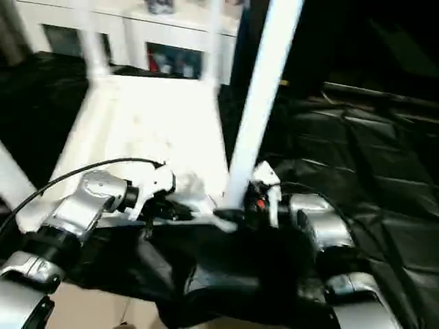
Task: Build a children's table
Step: Rotate leg to tighten
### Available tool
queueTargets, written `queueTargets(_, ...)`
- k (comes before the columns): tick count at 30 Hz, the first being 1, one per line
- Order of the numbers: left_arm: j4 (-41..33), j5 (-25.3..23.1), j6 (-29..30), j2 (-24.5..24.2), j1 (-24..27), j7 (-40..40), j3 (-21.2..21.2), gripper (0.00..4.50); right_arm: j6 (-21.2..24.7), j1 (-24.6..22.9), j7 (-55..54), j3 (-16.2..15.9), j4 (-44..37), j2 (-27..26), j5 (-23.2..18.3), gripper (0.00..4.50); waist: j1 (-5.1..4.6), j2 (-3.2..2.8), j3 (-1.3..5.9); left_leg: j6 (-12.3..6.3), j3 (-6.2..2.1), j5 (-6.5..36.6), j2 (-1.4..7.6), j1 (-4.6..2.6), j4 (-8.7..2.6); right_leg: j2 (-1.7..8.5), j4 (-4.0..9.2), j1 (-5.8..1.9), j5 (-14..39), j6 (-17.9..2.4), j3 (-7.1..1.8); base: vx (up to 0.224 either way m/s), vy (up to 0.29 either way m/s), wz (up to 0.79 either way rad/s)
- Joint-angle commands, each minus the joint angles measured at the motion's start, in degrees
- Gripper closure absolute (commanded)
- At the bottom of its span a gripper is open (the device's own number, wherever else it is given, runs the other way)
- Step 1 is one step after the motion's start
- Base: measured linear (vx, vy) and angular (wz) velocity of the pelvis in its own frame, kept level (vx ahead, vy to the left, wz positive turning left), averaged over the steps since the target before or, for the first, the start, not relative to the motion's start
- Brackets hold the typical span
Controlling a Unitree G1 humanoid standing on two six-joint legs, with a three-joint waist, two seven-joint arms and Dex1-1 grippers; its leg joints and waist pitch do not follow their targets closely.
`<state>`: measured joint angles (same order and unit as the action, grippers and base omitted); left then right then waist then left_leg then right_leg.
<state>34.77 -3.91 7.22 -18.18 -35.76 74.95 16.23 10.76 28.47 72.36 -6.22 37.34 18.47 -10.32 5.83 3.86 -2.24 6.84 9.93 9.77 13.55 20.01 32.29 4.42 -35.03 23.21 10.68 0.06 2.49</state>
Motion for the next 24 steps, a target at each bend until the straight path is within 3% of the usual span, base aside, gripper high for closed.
queueTargets(1,1.50,0.89,-0.50,1.79,-2.14,-3.47,-0.32,4.50,1.29,-1.63,6.90,-6.71,-3.18,-2.71,-0.54,1.61,-0.10,-0.02,2.65,-1.65,0.88,15.69,-0.22,-0.21,-3.59,2.61,4.82,-2.28,17.31,-10.33,-1.66,0.000,0.000,0.00)
queueTargets(7,2.97,0.94,-1.82,1.79,-2.40,-3.19,-0.21,4.50,2.73,-2.02,6.82,-6.95,-4.56,-2.82,-0.21,1.81,-0.09,-0.10,2.77,-1.53,0.77,14.84,-0.24,-0.06,-3.64,2.56,4.69,-2.31,16.25,-10.23,-1.62,0.000,0.000,0.00)
queueTargets(13,2.64,0.85,-0.76,2.94,-2.01,-6.28,-1.34,4.50,1.17,-1.97,-1.17,-4.37,-3.27,-5.48,0.51,1.82,-0.29,-0.33,2.64,-1.09,0.70,15.89,-0.29,-0.05,-3.80,2.59,4.93,-2.20,18.22,-9.84,-1.58,0.000,0.000,0.00)
queueTargets(17,1.83,0.56,0.68,4.14,-1.61,-9.00,-1.74,4.50,0.04,0.27,-15.02,-0.36,2.48,-9.17,2.33,1.84,-1.09,-0.20,2.51,0.17,0.37,18.45,-0.39,-0.26,-4.00,2.77,5.49,-1.86,24.11,-8.31,-1.47,0.000,0.000,0.00)
queueTargets(18,1.64,0.51,0.95,4.31,-1.52,-9.37,-1.76,4.50,-0.49,0.67,-17.13,0.18,3.47,-9.64,2.68,1.85,-1.29,-0.25,2.40,0.41,0.29,18.66,-0.37,-0.11,-4.11,2.77,5.45,-1.84,24.83,-8.08,-1.45,0.000,0.000,0.00)
queueTargets(19,0.15,0.43,2.18,5.17,-0.79,-10.14,-1.41,4.50,-2.23,2.64,-25.88,2.34,8.09,-11.45,3.70,1.86,-2.01,0.06,2.42,1.27,0.04,19.24,-0.49,0.19,-4.23,2.90,5.58,-1.94,27.46,-7.12,-1.24,0.000,0.000,0.00)
queueTargets(23,-2.24,-0.14,4.22,6.93,0.48,-11.79,-0.62,4.50,-3.54,4.89,-35.19,4.40,12.78,-14.22,4.03,1.86,-3.01,-0.18,2.45,0.75,0.07,20.29,-0.41,-0.12,-4.04,2.89,5.86,-1.43,27.17,-7.17,-1.41,0.000,0.000,0.00)
queueTargets(24,-3.32,-0.32,5.15,7.63,0.96,-12.36,-0.29,4.50,-3.76,5.61,-37.85,4.52,13.90,-15.26,4.38,1.86,-3.41,0.35,2.40,0.52,0.08,20.32,-0.51,0.11,-4.10,2.68,5.86,-1.56,26.94,-7.41,-1.30,0.000,0.000,0.00)
